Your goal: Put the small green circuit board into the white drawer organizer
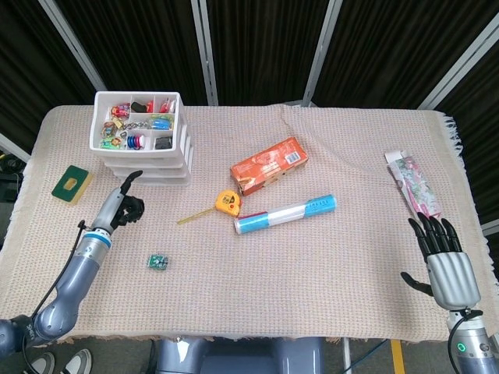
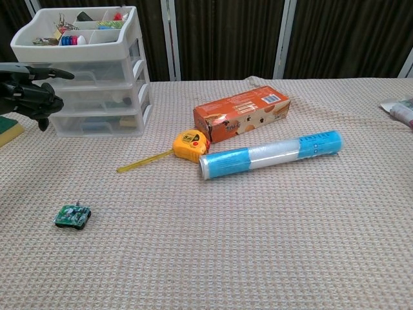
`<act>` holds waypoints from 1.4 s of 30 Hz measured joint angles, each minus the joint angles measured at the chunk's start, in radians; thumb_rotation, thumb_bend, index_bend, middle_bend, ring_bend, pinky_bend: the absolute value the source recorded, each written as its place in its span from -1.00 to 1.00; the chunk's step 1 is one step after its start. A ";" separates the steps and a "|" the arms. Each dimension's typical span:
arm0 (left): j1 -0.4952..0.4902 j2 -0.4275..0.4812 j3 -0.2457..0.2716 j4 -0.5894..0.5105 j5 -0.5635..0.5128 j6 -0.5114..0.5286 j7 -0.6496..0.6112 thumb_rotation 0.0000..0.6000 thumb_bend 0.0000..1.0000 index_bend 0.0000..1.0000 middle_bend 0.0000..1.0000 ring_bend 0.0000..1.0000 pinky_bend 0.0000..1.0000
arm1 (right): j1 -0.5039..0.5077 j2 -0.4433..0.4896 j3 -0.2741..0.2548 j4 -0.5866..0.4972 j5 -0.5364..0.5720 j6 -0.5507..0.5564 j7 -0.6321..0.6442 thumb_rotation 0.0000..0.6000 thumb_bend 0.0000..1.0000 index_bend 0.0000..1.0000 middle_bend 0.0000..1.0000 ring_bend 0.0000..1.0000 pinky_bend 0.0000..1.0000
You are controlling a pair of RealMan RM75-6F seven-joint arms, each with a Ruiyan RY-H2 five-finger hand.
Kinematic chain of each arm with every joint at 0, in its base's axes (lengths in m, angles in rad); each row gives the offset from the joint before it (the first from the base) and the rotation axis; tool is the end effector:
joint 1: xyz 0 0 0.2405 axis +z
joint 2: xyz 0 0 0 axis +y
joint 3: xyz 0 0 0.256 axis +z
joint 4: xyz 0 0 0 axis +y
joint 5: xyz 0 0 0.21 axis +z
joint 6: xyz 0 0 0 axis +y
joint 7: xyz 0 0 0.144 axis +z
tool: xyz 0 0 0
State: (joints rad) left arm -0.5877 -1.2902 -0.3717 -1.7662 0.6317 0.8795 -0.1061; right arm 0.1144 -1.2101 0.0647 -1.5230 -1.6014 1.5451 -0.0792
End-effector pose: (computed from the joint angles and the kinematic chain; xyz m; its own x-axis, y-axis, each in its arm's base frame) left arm -0.1929 0.3387 0.0617 -0.3874 0.3022 0.8710 0.9133 0.2545 0.3179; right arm -0.2969 -0.1925 0.1421 0.4612 0.0942 0.8823 -0.8738 -0.1248 0.4701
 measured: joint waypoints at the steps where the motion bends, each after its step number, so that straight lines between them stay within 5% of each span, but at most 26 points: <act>1: -0.002 -0.003 0.001 0.008 -0.003 -0.001 -0.001 1.00 0.90 -1.00 0.63 0.62 0.25 | 0.000 0.000 0.000 0.000 -0.001 0.001 -0.001 1.00 -0.98 -0.99 -1.00 -1.00 -1.00; 19: -0.039 -0.083 0.002 0.176 0.005 -0.043 -0.053 1.00 0.90 -1.00 0.63 0.62 0.25 | 0.001 -0.001 0.001 -0.004 0.002 -0.002 -0.004 1.00 -0.98 -0.99 -1.00 -1.00 -1.00; 42: -0.078 -0.125 -0.023 0.248 -0.024 -0.101 -0.101 1.00 0.90 -1.00 0.63 0.62 0.25 | 0.000 0.000 -0.001 -0.006 0.004 -0.004 -0.001 1.00 -0.98 -0.99 -1.00 -1.00 -1.00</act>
State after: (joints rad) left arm -0.6660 -1.4152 -0.3943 -1.5179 0.6074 0.7789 -0.2076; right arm 0.1149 -1.2097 0.0640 -1.5294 -1.5978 1.5413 -0.0804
